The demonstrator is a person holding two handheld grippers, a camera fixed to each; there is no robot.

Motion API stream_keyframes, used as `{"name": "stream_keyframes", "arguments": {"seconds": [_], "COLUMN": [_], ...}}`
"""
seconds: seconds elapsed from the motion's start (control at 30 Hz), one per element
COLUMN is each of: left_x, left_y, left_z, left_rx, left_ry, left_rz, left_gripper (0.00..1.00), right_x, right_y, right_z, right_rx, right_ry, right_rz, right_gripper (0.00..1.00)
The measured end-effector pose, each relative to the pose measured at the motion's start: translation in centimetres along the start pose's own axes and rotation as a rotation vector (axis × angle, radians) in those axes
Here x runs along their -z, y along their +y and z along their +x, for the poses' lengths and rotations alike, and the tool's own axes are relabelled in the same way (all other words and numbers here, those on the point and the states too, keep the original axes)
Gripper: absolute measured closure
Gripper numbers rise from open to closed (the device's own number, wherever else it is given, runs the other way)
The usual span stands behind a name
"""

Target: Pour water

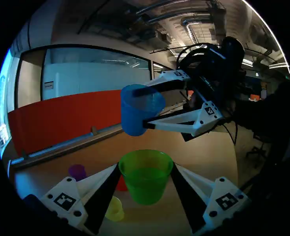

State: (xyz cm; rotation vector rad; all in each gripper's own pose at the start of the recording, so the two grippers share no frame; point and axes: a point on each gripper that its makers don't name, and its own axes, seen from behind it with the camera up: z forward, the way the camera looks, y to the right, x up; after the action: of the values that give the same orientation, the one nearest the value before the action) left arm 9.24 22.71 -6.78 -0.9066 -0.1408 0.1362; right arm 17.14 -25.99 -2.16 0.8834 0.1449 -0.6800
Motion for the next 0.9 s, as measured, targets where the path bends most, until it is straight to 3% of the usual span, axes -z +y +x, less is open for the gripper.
{"name": "stream_keyframes", "arguments": {"seconds": [0.27,0.4,0.5,0.9], "left_x": [0.2,0.4,0.6,1.2], "left_y": [0.0,0.0,0.0,-0.1], "left_z": [-0.4,-0.9,-1.3,-3.4], "left_rx": [-0.001,-0.009,-0.012,-0.007], "left_ry": [-0.014,-0.034,-0.050,-0.122], "left_rz": [-0.001,0.000,-0.003,-0.010], "left_gripper": [0.13,0.13,0.13,0.13], "right_x": [0.9,1.3,1.6,2.7], "right_y": [-0.5,-1.6,-2.4,-6.5], "right_z": [-2.4,-3.6,-4.3,-6.5], "right_rx": [-0.270,-0.367,-0.411,-0.433], "right_ry": [-0.052,-0.086,-0.117,-0.215], "right_rz": [-0.001,0.026,0.054,0.163], "right_gripper": [0.11,0.11,0.11,0.11]}}
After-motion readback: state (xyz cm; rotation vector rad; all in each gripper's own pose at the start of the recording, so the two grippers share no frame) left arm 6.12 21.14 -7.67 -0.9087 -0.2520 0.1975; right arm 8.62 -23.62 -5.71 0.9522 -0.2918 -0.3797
